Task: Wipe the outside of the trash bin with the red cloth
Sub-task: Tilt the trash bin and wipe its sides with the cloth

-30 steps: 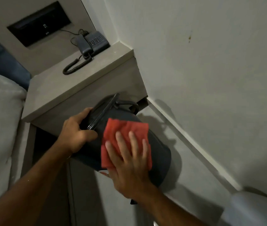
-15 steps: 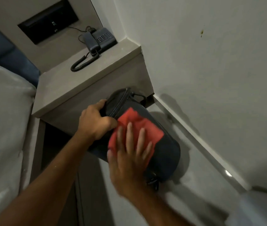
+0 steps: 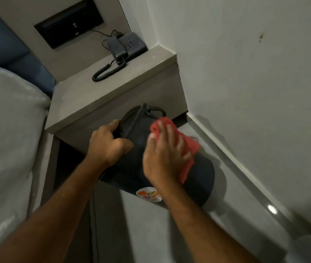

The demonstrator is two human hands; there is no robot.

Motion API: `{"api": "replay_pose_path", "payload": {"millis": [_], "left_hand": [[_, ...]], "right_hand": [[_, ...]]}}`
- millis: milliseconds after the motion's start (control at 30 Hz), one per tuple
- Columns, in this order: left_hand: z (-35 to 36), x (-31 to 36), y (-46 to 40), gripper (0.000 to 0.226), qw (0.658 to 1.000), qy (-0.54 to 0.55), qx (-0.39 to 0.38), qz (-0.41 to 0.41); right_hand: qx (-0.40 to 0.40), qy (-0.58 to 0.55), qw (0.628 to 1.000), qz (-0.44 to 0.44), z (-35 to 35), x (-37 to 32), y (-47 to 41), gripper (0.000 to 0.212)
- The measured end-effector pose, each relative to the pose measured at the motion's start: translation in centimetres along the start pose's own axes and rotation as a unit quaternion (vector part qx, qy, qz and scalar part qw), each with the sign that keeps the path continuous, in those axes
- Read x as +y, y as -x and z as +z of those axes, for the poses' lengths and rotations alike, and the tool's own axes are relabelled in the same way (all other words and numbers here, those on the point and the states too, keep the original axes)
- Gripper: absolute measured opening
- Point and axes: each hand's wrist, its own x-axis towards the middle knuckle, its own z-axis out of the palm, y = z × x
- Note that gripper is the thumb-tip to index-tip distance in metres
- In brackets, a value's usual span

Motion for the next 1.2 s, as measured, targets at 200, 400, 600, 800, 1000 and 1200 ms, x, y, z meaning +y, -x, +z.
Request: {"api": "replay_pose_path", "payload": {"millis": [200, 400, 600, 800, 1000, 1200], "left_hand": [[-0.4, -0.1, 1.5, 0.097, 0.998, -0.026, 0.001, 0.062], [1.9, 3.2, 1.6, 0.092, 0.993, -0.052, -0.011, 0.101], [5.5, 6.1, 2.8, 0.111, 0.967, -0.229, -0.042, 0.106], [7.8, 6.5, 4.2, 0.118, 0.958, -0.277, -0.055, 0.052], [8.1, 5.9, 4.1, 0.129, 0.955, -0.253, -0.13, 0.08], [0.1, -2.2, 4.4, 0.151, 0.825, -0.52, -0.187, 0.118]], "right_hand": [[-0.033, 0.067, 0.978, -0.194, -2.5, 12.7, 2.0, 0.064], [-0.027, -0.162, 0.981, 0.1, -2.7, 18.1, 1.4, 0.038], [-0.055, -0.35, 0.935, -0.002, -3.2, 10.8, 1.7, 0.052], [-0.149, -0.394, 0.903, 0.084, -4.6, 13.9, 1.4, 0.045], [-0.147, -0.403, 0.874, 0.226, -4.1, 16.0, -0.3, 0.044], [-0.141, -0.452, 0.836, 0.278, -4.0, 16.4, -0.7, 0.045]]}}
